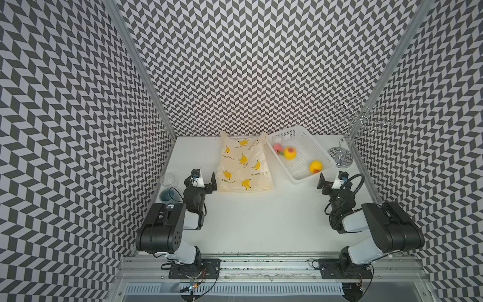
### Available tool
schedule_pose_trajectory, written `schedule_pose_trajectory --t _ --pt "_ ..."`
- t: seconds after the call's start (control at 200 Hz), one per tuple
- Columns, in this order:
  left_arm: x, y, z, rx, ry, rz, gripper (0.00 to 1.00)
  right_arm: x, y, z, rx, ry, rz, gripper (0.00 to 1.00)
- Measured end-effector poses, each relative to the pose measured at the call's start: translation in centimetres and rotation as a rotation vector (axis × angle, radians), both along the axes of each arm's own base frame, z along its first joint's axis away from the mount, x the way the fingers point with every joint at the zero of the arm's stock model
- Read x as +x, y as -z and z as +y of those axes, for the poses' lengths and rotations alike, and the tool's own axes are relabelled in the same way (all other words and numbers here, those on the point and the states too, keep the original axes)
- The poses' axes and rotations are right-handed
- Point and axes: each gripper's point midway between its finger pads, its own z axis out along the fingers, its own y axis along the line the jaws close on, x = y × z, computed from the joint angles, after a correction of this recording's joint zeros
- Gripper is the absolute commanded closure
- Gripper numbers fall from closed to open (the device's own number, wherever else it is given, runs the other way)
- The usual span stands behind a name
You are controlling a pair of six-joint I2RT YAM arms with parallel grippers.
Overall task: Place the peach into a plastic bag & tie a knot
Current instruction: Pick up the plastic bag at the center of the board.
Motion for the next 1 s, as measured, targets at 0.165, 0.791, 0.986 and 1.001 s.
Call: schedule_pose_trajectory --t 0.165,0.791,0.986,1.001 --pt "0.0 0.0 -0.1 -0.001 0.008 0.000 0.01 0.0 0.0 0.0 0.000 0.000 0.000 0.01" --pt "-0.2 -2.9 -0.1 -0.001 -0.081 -0.025 0.01 -1.1 -10.9 -0.8 0.102 0.081 -0.195 0.01" --pt "-0.3 -9.5 -2.0 -0.136 -0.174 -0.084 0.01 0.3 -15.7 1.7 0.275 0.031 -0.143 0.01" --pt "-0.3 -9.9 -2.1 -0.154 -0.177 -0.085 0.01 0.4 -15.9 2.1 0.302 0.013 -0.139 0.00"
